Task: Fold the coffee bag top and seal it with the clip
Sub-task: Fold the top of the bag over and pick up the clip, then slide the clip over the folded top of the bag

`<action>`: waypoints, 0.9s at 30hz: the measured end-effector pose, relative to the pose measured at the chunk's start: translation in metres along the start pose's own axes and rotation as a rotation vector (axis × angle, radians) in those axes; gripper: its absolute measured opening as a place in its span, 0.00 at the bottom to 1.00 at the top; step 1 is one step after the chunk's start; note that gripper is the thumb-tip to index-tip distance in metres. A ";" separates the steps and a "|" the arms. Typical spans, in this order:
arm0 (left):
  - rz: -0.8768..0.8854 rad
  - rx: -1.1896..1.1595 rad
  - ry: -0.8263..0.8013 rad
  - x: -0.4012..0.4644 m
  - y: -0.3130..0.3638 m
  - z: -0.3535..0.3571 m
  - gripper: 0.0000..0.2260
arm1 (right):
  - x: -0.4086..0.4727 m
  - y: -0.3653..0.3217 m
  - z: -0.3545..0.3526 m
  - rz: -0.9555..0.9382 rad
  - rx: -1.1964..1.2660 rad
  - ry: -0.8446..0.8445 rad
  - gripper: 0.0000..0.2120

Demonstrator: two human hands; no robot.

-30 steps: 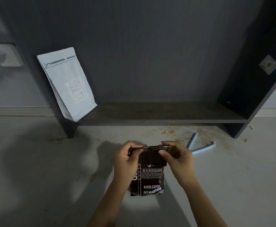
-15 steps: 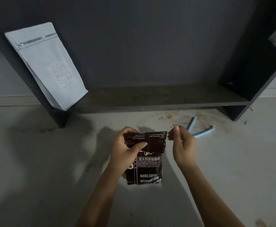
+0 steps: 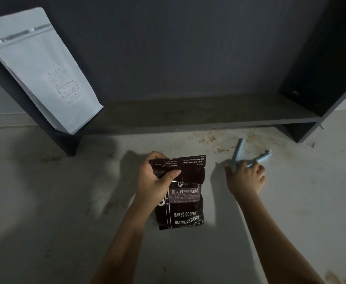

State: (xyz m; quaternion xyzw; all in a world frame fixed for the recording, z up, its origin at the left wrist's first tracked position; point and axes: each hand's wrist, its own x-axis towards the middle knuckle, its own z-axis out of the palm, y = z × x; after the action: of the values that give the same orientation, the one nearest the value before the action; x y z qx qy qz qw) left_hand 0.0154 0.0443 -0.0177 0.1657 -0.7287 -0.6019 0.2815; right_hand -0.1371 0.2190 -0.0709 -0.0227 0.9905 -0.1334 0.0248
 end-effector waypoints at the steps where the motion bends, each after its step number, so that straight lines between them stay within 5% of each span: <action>1: -0.003 -0.003 0.002 0.000 0.000 0.000 0.19 | 0.000 0.001 0.000 0.011 0.011 0.038 0.25; 8: -0.004 -0.015 -0.021 0.003 0.001 -0.002 0.18 | -0.015 0.008 0.003 0.008 0.128 0.112 0.12; 12: -0.016 -0.013 -0.008 0.003 0.001 -0.002 0.19 | -0.030 0.006 -0.006 -0.201 0.543 0.164 0.04; 19: -0.039 -0.010 0.010 -0.006 0.008 -0.003 0.17 | -0.058 0.000 -0.046 -0.279 1.325 -0.110 0.09; 27: -0.102 -0.054 -0.030 -0.023 0.015 -0.005 0.11 | -0.064 -0.006 -0.083 -0.560 1.329 -0.175 0.13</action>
State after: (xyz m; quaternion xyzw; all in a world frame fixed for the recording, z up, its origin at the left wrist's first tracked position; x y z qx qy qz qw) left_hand 0.0375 0.0571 -0.0070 0.1861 -0.7068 -0.6375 0.2439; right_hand -0.0771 0.2379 0.0131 -0.2662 0.6517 -0.7060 0.0773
